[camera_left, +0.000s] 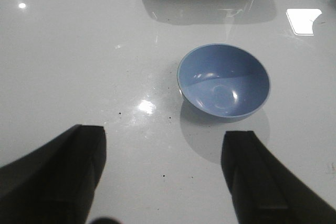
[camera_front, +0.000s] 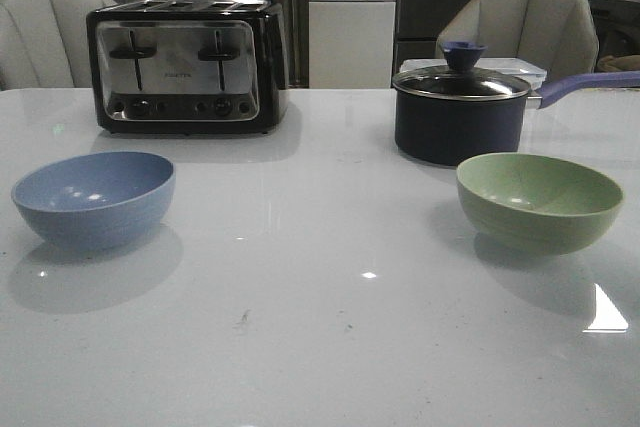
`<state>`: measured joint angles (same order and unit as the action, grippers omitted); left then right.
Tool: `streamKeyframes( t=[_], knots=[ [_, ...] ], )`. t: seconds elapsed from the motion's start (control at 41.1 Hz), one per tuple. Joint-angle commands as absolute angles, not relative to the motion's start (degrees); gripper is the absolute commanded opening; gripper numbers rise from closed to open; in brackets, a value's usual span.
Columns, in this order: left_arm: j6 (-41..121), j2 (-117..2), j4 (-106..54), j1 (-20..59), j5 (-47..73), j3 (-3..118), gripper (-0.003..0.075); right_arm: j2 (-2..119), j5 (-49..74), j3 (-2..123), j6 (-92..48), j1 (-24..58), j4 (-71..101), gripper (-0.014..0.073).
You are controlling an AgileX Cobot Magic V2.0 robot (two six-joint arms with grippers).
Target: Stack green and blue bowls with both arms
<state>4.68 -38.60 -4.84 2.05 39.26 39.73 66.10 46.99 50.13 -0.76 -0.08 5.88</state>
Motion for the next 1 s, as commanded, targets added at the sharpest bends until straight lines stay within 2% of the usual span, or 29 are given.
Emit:
streamKeyframes(
  t=[0.0, 0.511, 0.851, 0.972],
  knots=[
    [4.08, -38.82, -5.11, 2.46, 35.11, 41.38, 0.0526, 71.22, 44.10, 55.70, -3.53, -0.38, 9.07, 0.0486],
    [4.08, -38.82, -5.11, 2.46, 35.11, 41.38, 0.0526, 97.83, 44.83, 74.20, -5.68, -0.38, 10.90, 0.0482],
    [4.08, -38.82, -5.11, 2.46, 35.11, 41.38, 0.0526, 106.22, 44.61, 78.84, -5.73, -0.38, 10.55, 0.0354],
    [4.08, -38.82, -5.11, 2.46, 35.11, 41.38, 0.0526, 106.76, 44.67, 79.09, -5.73, -0.38, 10.28, 0.0273]
  ],
)
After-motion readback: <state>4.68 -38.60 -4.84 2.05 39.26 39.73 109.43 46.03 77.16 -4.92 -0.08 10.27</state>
